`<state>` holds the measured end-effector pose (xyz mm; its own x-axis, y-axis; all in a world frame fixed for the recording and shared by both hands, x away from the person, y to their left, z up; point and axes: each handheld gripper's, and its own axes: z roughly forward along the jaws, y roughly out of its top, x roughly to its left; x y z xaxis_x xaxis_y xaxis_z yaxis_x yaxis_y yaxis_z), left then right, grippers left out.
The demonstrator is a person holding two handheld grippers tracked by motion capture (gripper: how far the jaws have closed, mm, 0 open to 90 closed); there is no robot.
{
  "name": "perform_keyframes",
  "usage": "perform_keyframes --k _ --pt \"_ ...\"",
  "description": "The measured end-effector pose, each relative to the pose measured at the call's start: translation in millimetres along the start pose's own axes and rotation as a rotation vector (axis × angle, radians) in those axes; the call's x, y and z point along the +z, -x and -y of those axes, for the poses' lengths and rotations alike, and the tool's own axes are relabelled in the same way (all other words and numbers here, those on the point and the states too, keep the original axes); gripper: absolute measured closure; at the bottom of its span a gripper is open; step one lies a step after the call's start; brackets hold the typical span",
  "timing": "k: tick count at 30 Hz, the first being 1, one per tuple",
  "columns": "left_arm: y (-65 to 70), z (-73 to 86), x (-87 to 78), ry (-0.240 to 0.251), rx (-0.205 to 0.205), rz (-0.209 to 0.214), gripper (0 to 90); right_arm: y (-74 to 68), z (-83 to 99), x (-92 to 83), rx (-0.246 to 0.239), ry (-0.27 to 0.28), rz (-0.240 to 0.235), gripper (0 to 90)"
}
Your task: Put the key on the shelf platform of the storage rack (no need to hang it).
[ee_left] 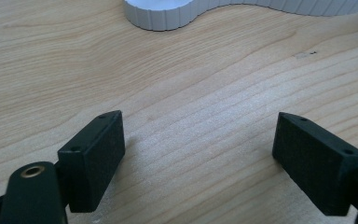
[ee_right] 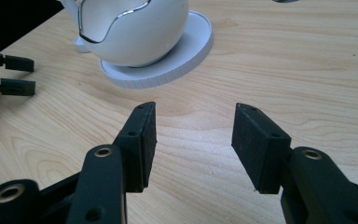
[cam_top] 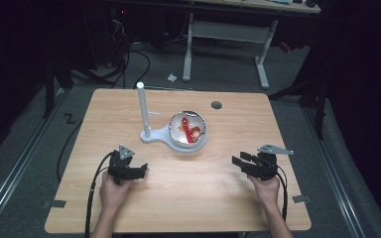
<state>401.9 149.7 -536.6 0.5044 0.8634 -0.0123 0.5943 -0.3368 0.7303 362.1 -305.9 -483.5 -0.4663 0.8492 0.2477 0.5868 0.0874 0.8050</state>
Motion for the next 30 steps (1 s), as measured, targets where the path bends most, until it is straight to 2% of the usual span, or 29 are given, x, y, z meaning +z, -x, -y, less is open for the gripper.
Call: perform_keyframes --k 14,25,30 --pt "0.4 0.1 -0.1 0.001 0.004 0.005 17.3 -7.4 13.2 20.3 -0.032 -0.052 0.011 49.7" --pt "0.4 0.1 -0.1 0.001 0.003 0.005 17.3 -14.4 23.2 33.4 -0.074 -0.093 0.042 47.3" --pt "0.4 0.2 0.0 0.002 0.003 0.003 17.3 -16.3 27.9 43.7 -0.089 -0.132 0.045 45.9"
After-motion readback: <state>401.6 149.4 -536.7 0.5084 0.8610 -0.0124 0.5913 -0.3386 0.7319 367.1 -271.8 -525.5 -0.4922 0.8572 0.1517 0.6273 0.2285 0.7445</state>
